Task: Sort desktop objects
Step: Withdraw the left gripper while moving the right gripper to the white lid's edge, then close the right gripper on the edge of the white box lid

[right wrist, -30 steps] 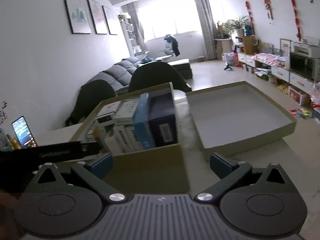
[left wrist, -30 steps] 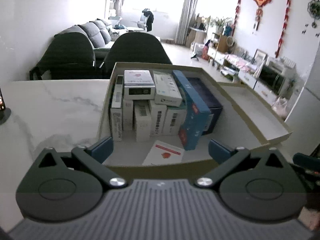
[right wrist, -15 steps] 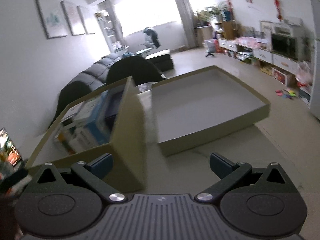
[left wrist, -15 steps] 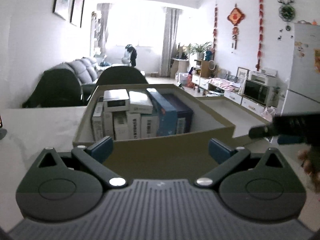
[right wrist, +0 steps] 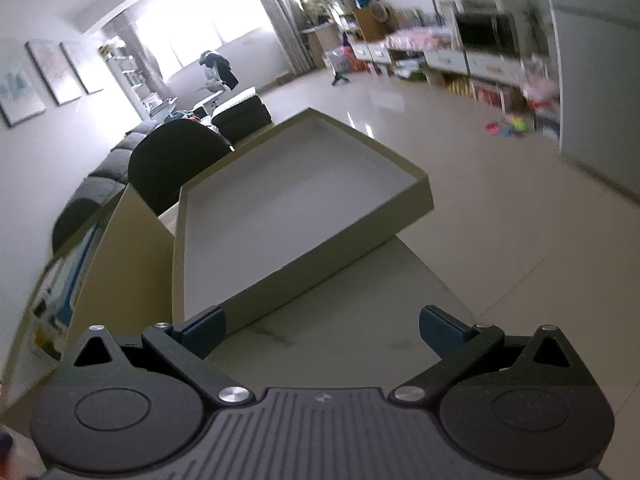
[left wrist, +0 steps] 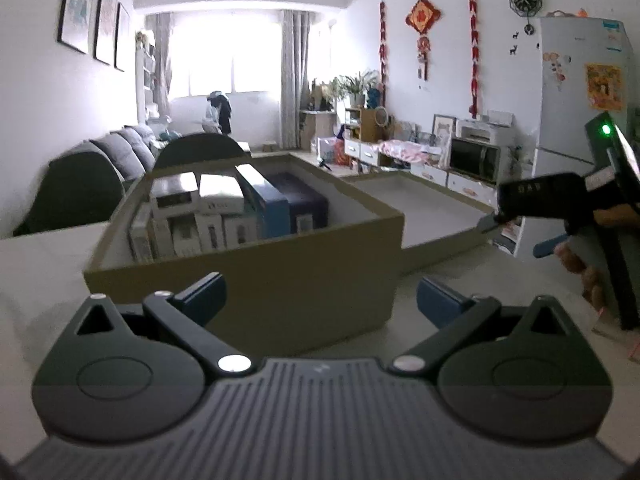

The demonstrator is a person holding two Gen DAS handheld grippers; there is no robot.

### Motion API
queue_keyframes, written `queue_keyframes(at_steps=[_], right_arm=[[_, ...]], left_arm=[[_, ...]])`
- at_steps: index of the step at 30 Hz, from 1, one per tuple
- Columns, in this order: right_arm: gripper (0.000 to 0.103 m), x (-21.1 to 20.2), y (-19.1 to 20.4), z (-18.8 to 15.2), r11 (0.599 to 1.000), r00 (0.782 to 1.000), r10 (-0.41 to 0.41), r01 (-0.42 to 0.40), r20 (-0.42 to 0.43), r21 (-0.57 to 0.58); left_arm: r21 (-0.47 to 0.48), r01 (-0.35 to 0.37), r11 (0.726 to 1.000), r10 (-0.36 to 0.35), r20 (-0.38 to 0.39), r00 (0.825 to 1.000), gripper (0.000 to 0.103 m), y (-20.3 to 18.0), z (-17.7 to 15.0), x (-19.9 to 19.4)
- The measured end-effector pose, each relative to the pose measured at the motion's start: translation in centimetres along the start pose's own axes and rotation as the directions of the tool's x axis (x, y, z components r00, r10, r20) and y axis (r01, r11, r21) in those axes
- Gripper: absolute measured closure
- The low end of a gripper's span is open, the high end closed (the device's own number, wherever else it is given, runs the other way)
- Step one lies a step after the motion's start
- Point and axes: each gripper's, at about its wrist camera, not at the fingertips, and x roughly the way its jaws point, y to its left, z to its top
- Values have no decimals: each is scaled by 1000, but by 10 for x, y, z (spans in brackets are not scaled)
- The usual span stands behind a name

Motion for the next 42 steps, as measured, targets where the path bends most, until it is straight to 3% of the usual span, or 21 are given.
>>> queue_keyframes(at_steps=[4, 8, 17, 22, 30, 37, 42], right_arm=[[0, 13, -19, 8, 996, 999, 5, 0, -53, 94], [0, 17, -30, 15, 993, 999, -16, 21, -46, 116], [0, 42, -48, 34, 983, 998, -24, 33, -49, 180], [7, 62, -61, 43, 960, 992, 41, -6, -117, 280], [15, 89, -73, 51, 922, 986, 75, -13, -147, 387], [26, 101, -80, 54, 899, 986, 85, -14, -142, 438], [39, 103, -86, 55, 886, 989, 83, -16, -124, 464]], left_arm=[[-9, 56, 998, -56, -25, 998, 0, -6, -6, 5], [-16, 102, 995, -103, -65, 993, 0, -10, -12, 14], [-88, 114, 990, -126, -153, 980, 0, -8, -19, 34], [-105, 104, 989, -121, -166, 979, 0, -5, -20, 37], [-139, 104, 985, -131, -206, 970, 0, -2, -22, 47], [-170, 104, 980, -144, -242, 960, 0, 1, -24, 57], [-186, 96, 978, -142, -254, 957, 0, 3, -25, 58]])
